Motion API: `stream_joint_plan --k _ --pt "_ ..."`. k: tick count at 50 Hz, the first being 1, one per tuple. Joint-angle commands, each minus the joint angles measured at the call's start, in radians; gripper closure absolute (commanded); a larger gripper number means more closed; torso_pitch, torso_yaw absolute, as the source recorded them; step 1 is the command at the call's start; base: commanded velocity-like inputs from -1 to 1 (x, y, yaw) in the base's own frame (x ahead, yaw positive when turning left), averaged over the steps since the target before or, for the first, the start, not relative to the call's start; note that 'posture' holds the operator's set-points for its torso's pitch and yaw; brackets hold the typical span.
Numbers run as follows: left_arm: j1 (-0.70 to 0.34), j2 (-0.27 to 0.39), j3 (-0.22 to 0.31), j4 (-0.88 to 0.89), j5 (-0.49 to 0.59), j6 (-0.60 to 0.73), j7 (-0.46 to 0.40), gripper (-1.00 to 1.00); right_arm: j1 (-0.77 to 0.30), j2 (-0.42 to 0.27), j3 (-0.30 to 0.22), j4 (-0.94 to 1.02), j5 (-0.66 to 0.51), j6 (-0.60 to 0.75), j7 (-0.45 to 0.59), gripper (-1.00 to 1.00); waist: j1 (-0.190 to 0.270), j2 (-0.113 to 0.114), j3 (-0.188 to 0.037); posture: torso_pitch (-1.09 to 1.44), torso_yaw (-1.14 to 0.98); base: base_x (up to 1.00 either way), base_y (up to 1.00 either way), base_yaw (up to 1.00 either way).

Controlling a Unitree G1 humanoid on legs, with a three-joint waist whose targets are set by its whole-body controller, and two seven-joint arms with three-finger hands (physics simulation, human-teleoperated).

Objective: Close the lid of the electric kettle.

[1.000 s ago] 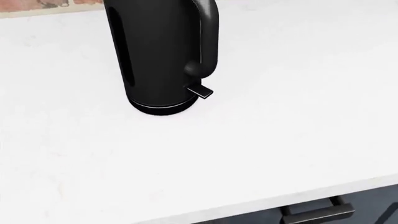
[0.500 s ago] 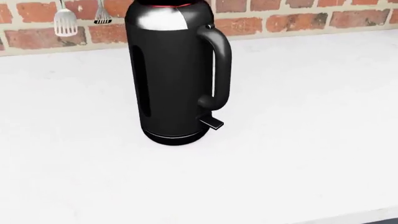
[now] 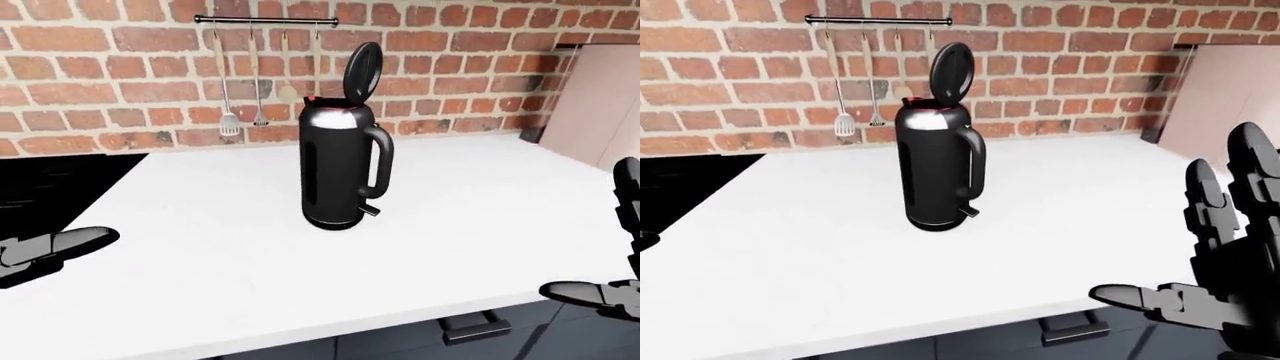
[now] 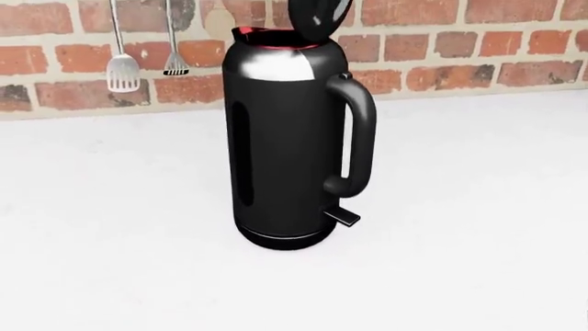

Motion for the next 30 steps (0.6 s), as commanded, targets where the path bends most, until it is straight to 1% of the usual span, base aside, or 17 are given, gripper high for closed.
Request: stream_joint_plan --k 1,11,13,17,18,23,30 --pt "-0.018 0.014 0.011 -0.012 -0.009 -0.027 0.001 -1.0 -0.01 -0.016 -0.015 -0.017 0.003 -0.026 -0.007 -1.0 0.001 0.003 0.005 -0.59 0.0 0.0 0.0 0.0" --pt "-0.012 0.015 0.002 -0.025 -0.012 -0.04 0.004 -1.0 -0.012 -0.011 0.012 -0.017 -0.034 -0.028 0.014 -1.0 -0.003 0.003 -0.007 -0.59 0.0 0.0 0.0 0.0" --pt "-0.012 0.013 -0.002 -0.024 -0.006 -0.042 0.002 -1.0 -0.019 0.003 0.028 -0.017 -0.063 -0.026 0.029 -1.0 -0.003 0.004 -0.008 -0.59 0.0 0.0 0.0 0.0" --pt "-0.013 0.009 -0.005 -0.023 0.0 -0.043 -0.003 -1.0 -0.043 0.039 0.041 -0.017 -0.119 -0.005 0.072 -1.0 -0.003 0.005 -0.01 -0.59 0.0 0.0 0.0 0.0" --pt "-0.011 0.007 -0.011 -0.022 0.009 -0.047 -0.006 -1.0 -0.042 0.036 0.039 -0.017 -0.112 -0.005 0.07 -1.0 -0.003 0.005 -0.01 -0.59 0.0 0.0 0.0 0.0" --pt "-0.014 0.007 -0.005 -0.026 0.003 -0.04 -0.007 -1.0 -0.033 0.028 0.038 -0.017 -0.104 -0.006 0.057 -1.0 0.0 0.006 -0.011 -0.59 0.0 0.0 0.0 0.0" --pt "-0.014 0.006 -0.008 -0.026 0.005 -0.04 -0.009 -1.0 -0.03 0.028 0.044 -0.017 -0.132 0.01 0.041 -1.0 0.002 0.005 -0.011 -0.59 0.0 0.0 0.0 0.0"
